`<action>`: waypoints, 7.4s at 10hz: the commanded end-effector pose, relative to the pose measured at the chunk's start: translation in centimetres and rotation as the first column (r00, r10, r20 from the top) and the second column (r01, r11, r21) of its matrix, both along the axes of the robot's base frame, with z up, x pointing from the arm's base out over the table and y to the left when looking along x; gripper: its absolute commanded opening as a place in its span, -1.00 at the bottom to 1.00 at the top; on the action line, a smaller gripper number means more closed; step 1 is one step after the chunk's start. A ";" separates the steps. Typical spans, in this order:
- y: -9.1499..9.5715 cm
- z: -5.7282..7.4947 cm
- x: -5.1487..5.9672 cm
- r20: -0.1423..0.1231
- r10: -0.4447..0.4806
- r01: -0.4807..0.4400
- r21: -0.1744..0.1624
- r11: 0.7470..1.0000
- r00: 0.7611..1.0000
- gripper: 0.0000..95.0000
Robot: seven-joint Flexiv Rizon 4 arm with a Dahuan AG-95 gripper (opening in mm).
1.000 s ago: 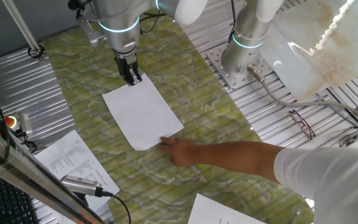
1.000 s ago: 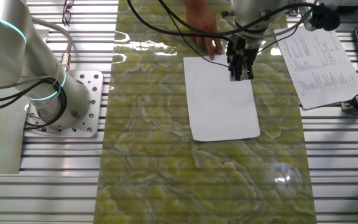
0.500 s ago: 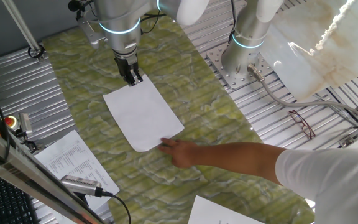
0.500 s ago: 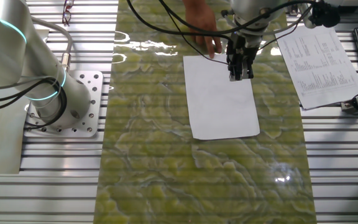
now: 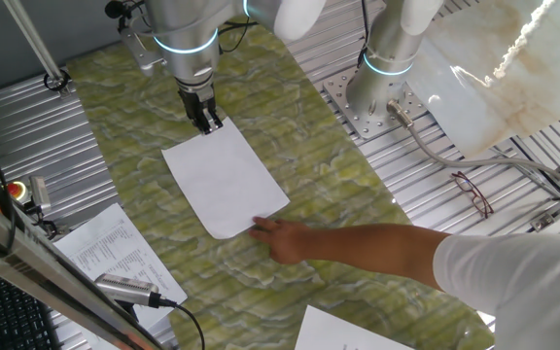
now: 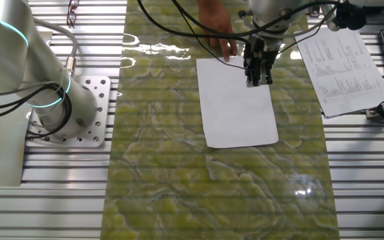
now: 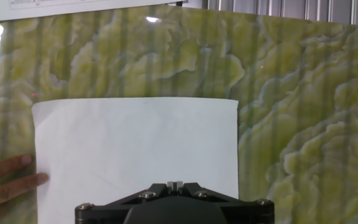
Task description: Flip over and spread out the paper that is laid flat on the table
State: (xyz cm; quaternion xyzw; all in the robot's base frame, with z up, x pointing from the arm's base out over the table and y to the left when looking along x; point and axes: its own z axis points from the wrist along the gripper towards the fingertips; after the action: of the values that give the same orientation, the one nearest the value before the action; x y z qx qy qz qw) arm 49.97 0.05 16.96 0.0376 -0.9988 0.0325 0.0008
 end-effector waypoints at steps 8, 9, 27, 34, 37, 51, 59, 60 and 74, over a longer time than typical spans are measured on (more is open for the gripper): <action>0.0 0.0 0.0 -0.010 0.031 -0.031 0.007 0.999 0.999 -1.00; 0.0 0.0 0.0 -0.016 0.032 -0.032 0.017 0.999 0.999 -1.00; 0.0 0.0 0.0 -0.021 0.092 -0.092 0.029 0.995 0.996 -1.00; 0.0 0.0 0.0 -0.033 -0.021 0.022 0.009 1.000 0.999 -1.00; -0.1 0.0 0.0 -0.027 -0.006 0.007 0.013 1.000 1.000 -1.00; -4.8 -4.9 6.0 -0.033 0.154 -0.153 0.026 0.988 0.988 -0.60; -6.1 -7.9 8.2 -0.037 0.288 -0.287 0.036 0.957 0.957 -0.60; -6.2 -8.4 8.4 -0.037 0.313 -0.311 0.041 0.950 0.949 -0.60; -3.6 -13.2 9.1 -0.016 0.616 -0.605 0.171 0.778 0.788 -0.60</action>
State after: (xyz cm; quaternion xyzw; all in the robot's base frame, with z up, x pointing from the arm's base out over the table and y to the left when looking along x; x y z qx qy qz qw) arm 58.92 -3.58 3.67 0.3613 -0.9309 -0.0480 0.0222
